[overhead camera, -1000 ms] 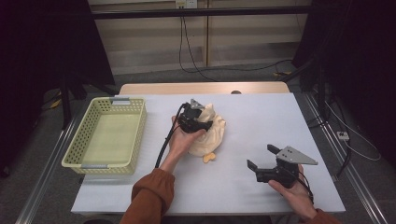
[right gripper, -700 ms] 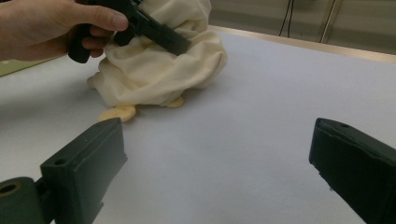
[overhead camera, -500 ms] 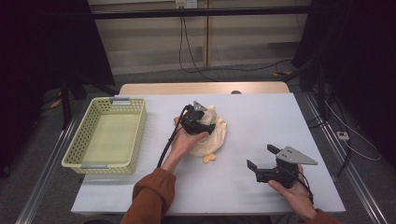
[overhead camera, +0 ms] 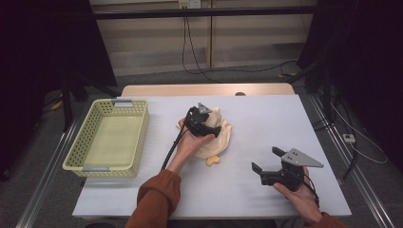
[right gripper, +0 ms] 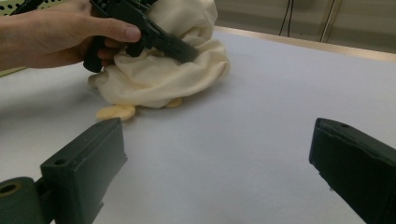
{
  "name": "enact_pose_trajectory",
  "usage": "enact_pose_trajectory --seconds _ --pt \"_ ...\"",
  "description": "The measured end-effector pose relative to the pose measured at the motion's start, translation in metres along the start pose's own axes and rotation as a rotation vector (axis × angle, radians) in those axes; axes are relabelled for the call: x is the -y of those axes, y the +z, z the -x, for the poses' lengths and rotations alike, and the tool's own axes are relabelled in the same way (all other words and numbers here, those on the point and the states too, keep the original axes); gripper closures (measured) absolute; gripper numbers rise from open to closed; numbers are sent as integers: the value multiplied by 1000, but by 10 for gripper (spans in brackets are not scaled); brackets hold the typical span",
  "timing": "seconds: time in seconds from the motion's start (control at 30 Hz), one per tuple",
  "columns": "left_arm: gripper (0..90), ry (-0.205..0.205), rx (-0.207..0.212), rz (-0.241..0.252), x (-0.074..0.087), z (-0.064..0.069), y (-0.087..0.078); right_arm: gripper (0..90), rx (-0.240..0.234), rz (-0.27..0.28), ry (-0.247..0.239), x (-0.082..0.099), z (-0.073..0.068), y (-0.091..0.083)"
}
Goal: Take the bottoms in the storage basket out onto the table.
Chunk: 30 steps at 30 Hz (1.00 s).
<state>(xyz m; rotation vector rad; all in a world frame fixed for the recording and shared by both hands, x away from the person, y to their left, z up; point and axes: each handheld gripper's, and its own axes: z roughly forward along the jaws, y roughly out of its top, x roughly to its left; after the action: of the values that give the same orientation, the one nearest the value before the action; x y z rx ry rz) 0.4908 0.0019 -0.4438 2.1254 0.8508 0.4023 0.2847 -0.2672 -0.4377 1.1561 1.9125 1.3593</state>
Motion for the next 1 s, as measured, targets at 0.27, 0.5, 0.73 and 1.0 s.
enact_pose_trajectory --seconds 0.27,0.5,0.73,1.0 --pt "43 -12 -30 3 -3 -3 -3 36 -12 4 1 0 2 1" --pt "45 -22 -28 47 -7 -6 -11 36 -9 4 13 0 3 0" --pt "45 -31 -21 51 -7 -6 -14 36 -4 4 9 1 4 -1" --pt "48 -31 -37 114 -10 -6 -30 36 3 0 10 1 2 -2"
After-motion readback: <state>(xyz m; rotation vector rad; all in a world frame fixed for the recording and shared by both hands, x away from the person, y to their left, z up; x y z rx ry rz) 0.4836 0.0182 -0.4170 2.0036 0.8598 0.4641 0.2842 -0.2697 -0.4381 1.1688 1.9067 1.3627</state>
